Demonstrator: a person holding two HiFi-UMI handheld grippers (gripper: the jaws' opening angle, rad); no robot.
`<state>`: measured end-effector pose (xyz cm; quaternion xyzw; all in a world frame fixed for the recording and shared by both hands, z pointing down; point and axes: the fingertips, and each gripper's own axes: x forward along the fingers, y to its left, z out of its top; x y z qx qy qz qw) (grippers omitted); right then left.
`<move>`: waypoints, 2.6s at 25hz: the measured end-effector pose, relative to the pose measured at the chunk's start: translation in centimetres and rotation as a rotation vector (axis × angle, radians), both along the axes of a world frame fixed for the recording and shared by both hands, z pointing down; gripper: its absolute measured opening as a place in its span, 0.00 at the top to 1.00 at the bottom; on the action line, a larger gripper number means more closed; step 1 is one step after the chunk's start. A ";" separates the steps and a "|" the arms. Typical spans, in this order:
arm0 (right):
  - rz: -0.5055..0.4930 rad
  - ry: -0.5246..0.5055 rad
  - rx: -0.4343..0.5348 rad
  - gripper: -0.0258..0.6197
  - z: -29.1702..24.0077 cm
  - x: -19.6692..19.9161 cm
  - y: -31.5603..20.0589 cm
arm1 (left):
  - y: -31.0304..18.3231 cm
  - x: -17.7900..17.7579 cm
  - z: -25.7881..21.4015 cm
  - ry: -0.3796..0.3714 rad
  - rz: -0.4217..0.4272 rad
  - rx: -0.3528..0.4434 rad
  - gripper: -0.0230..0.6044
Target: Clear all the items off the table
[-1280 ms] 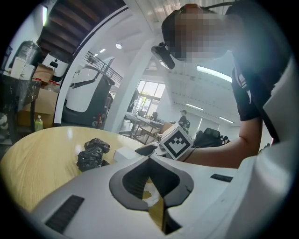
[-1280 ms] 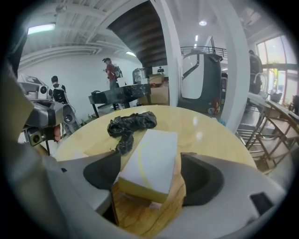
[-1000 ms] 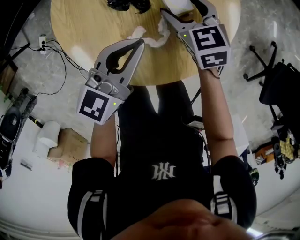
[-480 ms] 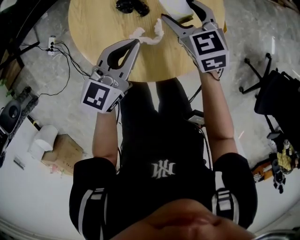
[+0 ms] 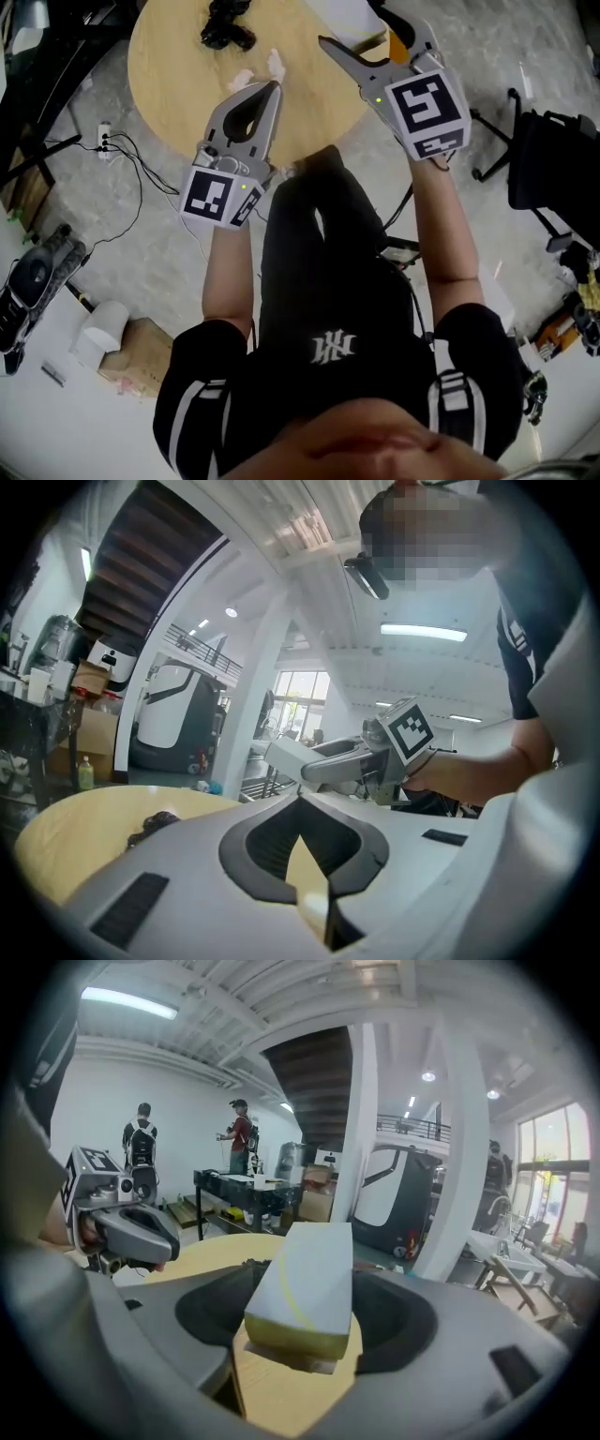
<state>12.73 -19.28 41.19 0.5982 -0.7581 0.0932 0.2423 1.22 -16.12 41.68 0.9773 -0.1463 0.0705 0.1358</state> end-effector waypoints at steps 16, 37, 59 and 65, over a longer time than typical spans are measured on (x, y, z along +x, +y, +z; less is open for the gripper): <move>-0.039 -0.072 -0.091 0.44 16.2 23.4 9.4 | 15.0 24.5 9.4 -0.012 0.020 0.008 0.94; -0.040 -0.180 -0.243 0.44 50.4 24.9 15.1 | 16.4 30.1 38.7 -0.152 0.039 -0.028 0.94; 0.033 -0.189 -0.210 0.31 58.0 26.9 14.2 | 17.4 30.5 46.6 -0.180 0.117 -0.099 0.94; -0.001 -0.200 -0.090 0.54 42.5 26.4 14.4 | 19.7 31.2 35.2 -0.130 0.149 -0.103 0.94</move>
